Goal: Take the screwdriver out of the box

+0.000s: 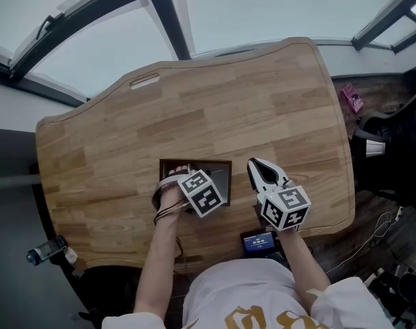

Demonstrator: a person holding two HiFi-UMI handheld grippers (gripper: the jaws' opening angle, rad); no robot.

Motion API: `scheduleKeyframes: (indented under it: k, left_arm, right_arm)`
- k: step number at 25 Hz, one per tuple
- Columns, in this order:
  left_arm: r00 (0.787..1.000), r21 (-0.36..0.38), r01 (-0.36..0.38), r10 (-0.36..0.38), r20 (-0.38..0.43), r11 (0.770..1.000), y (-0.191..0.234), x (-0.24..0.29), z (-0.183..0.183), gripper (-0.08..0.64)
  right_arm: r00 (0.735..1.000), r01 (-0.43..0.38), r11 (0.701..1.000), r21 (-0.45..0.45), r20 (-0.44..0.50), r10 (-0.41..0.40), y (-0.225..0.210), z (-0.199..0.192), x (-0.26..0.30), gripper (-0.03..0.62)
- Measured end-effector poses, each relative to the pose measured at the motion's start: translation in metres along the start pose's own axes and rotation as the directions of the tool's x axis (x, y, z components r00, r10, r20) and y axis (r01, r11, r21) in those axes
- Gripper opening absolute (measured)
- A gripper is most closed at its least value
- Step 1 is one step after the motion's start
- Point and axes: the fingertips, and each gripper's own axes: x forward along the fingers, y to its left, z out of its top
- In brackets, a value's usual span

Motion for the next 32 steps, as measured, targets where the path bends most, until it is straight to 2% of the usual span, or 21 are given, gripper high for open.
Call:
scheduleKeyframes:
  k: [13, 15, 17, 20, 32]
  left_arm:
    - [1.0, -0.018, -0.011, 0.011, -0.009, 1.0, 0.002, 0.0, 0.0, 0.204]
    - [1.0, -0.025, -0.005, 0.005, -0.005, 1.0, 0.002, -0.001, 0.0, 0.19]
    - [1.0, -0.036, 0.001, -0.001, 0.006, 0.999, 0.004, -0.002, 0.001, 0.13]
    - [1.0, -0.04, 0.004, -0.003, 0.016, 0.999, 0.005, -0.002, 0.0, 0.087]
    - [1.0, -0.053, 0.016, -0.016, 0.012, 0.998, 0.006, -0.002, 0.001, 0.081]
  right_arm:
    - [1.0, -0.002, 1.0, 0.005, -0.011, 0.002, 0.001, -0.004, -0.002, 0.032]
    - [1.0, -0.002, 1.0, 0.005, -0.008, 0.002, 0.001, -0.003, -0.002, 0.032]
    - [1.0, -0.002, 1.0, 0.003, -0.006, 0.002, 0.001, -0.003, -0.003, 0.032]
    - [1.0, 0.002, 1.0, 0.002, -0.002, -0.002, 0.0, -0.001, -0.005, 0.032]
    - [1.0, -0.002, 1.0, -0.03, 0.009, 0.003, 0.007, 0.004, -0.011, 0.032]
